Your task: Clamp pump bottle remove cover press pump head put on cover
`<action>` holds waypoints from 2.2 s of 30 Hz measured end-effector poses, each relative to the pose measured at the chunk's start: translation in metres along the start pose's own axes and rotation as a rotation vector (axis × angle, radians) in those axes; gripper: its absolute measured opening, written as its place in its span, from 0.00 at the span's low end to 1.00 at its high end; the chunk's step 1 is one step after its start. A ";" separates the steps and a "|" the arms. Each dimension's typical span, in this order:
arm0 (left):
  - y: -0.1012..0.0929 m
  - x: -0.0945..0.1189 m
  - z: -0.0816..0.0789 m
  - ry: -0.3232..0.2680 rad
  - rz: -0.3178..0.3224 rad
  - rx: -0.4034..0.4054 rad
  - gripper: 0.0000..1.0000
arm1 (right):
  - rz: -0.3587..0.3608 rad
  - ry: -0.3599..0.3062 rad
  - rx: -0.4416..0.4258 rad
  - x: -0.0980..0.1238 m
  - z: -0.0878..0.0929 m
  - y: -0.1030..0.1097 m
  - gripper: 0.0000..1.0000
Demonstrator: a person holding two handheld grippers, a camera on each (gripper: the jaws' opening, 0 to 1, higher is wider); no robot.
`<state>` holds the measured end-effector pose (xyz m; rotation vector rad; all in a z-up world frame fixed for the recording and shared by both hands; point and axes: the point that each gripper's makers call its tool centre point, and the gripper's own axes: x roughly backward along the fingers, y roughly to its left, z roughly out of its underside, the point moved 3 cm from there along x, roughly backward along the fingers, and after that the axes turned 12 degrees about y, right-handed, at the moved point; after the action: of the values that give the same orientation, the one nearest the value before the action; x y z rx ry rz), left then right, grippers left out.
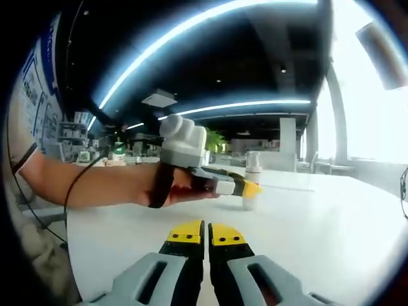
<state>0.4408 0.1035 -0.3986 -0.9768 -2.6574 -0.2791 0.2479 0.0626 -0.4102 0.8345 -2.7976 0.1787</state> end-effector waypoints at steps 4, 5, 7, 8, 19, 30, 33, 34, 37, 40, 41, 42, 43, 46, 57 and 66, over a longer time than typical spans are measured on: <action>0.000 -0.004 0.003 0.002 0.004 0.002 0.30 | -0.006 -0.001 -0.002 -0.001 0.000 -0.001 0.00; -0.001 -0.005 0.004 0.004 0.006 -0.003 0.30 | -0.007 -0.001 -0.004 -0.001 0.000 -0.002 0.00; 0.000 -0.010 0.006 0.007 0.009 -0.007 0.30 | -0.008 -0.003 -0.009 -0.001 0.000 -0.003 0.00; 0.001 -0.013 0.007 0.009 0.011 -0.005 0.30 | -0.008 -0.003 -0.010 -0.001 0.000 -0.002 0.00; 0.002 -0.021 0.009 -0.011 0.037 0.018 0.28 | -0.014 -0.001 -0.014 -0.001 0.000 -0.001 0.00; 0.004 -0.024 0.011 -0.027 0.065 0.036 0.23 | -0.014 -0.003 -0.014 -0.002 0.000 -0.001 0.00; 0.003 -0.024 0.010 -0.030 0.070 0.036 0.21 | -0.015 -0.003 -0.014 -0.002 0.000 -0.001 0.00; 0.003 -0.025 0.010 -0.032 0.071 0.035 0.21 | -0.015 -0.003 -0.014 -0.002 0.000 -0.001 0.00; 0.003 -0.026 0.010 -0.032 0.073 0.037 0.18 | -0.014 -0.003 -0.014 -0.002 0.000 -0.001 0.00; 0.003 -0.026 0.011 -0.030 0.075 0.037 0.16 | -0.012 -0.003 -0.014 -0.002 0.000 -0.001 0.00; 0.003 -0.026 0.011 -0.030 0.077 0.038 0.15 | -0.013 -0.003 -0.014 -0.002 0.000 -0.001 0.00; 0.003 -0.026 0.011 -0.030 0.076 0.038 0.14 | -0.013 -0.003 -0.014 -0.002 0.000 -0.001 0.00; 0.003 -0.026 0.011 -0.031 0.079 0.044 0.14 | -0.014 -0.003 -0.014 -0.002 0.000 -0.001 0.00; 0.003 -0.025 0.011 -0.033 0.081 0.046 0.14 | -0.015 -0.003 -0.014 -0.002 0.000 -0.001 0.00; 0.002 -0.024 0.010 -0.042 0.077 0.051 0.13 | -0.018 -0.004 -0.017 -0.002 0.000 -0.001 0.00; 0.000 -0.022 0.008 -0.055 0.085 0.049 0.13 | -0.020 -0.005 -0.020 -0.002 0.000 -0.001 0.00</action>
<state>0.4554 0.0928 -0.4135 -1.0940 -2.6496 -0.1703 0.2504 0.0626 -0.4103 0.8587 -2.7902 0.1454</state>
